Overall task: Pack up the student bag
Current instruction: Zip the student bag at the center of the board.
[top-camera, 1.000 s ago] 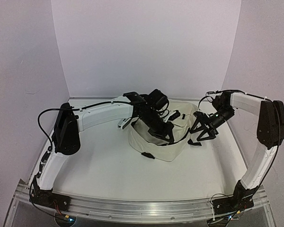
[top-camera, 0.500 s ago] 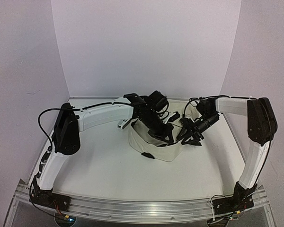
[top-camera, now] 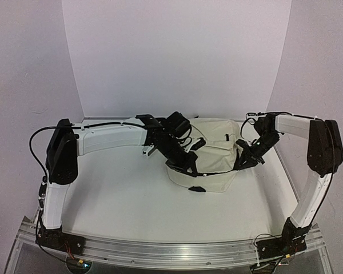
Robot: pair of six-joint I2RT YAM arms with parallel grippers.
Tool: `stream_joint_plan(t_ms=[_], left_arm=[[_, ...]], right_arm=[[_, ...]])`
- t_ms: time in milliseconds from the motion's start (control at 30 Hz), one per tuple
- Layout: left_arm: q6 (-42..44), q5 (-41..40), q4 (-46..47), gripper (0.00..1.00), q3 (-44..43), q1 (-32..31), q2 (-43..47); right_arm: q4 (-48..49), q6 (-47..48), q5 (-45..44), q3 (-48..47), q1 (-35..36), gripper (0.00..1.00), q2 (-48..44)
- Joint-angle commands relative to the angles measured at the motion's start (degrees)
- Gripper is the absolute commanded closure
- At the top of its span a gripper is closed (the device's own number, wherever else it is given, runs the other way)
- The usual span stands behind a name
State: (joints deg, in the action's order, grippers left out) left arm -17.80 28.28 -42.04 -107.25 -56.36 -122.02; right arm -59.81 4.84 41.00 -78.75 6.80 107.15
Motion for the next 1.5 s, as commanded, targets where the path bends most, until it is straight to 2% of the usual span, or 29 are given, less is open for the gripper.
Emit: stream_joint_plan(t_ms=[0, 133, 300, 433, 533, 567, 700, 833, 1033, 1333, 1400, 1467], left_arm=[[0.47, -1.03, -0.78, 1.00, 4.32, 1.33, 7.04], [0.85, 0.38, -1.11, 1.00, 3.96, 1.04, 6.66], [0.80, 2.40, -0.74, 1.00, -4.59, 0.21, 0.86], [-0.52, 2.86, 1.82, 1.00, -11.24, 0.33, -3.43], [-2.47, 3.77, 2.89, 1.00, -14.27, 0.69, -5.61], [-2.95, 3.90, 3.17, 1.00, -14.38, 0.86, -5.83], [-7.11, 4.89, 6.16, 1.00, -11.34, 2.12, -4.51], [-10.05, 5.90, 7.33, 1.00, -9.28, 3.47, -3.61], [-11.68, 6.85, 4.81, 1.00, -10.96, 3.94, -4.62], [-14.47, 7.67, 5.56, 1.00, -8.31, 4.65, -3.34], [-15.34, 6.52, 6.93, 1.00, -6.57, 4.80, -2.33], [-16.36, 5.40, 7.56, 1.00, -4.82, 5.14, -1.27]], right_arm=[[-2.01, 10.45, -17.16, -1.67, -3.14, 1.00, -3.16], [0.05, 15.99, -21.98, -4.21, -5.01, 1.00, -0.46], [0.53, 12.88, -14.49, -16.63, -4.95, 0.98, 4.32], [-0.83, 16.65, -13.78, -19.96, -4.97, 0.74, 2.29], [-2.23, 24.54, -12.53, -16.51, -4.95, 0.37, -4.18], [-2.24, 27.42, -11.22, -14.60, -4.95, 0.29, -6.16], [-1.26, 36.02, -3.60, -7.78, -3.77, 0.12, -14.93], [4.14, 36.71, -4.85, -2.70, 4.51, 0.11, -19.54], [14.22, 33.88, -9.98, 3.26, 16.21, 0.20, -21.59], [24.01, 32.48, -16.28, 10.27, 24.03, 0.31, -19.55], [25.32, 32.71, -17.79, 11.71, 24.80, 0.35, -18.68], [25.97, 32.95, -19.14, 12.73, 24.94, 0.44, -18.00]])
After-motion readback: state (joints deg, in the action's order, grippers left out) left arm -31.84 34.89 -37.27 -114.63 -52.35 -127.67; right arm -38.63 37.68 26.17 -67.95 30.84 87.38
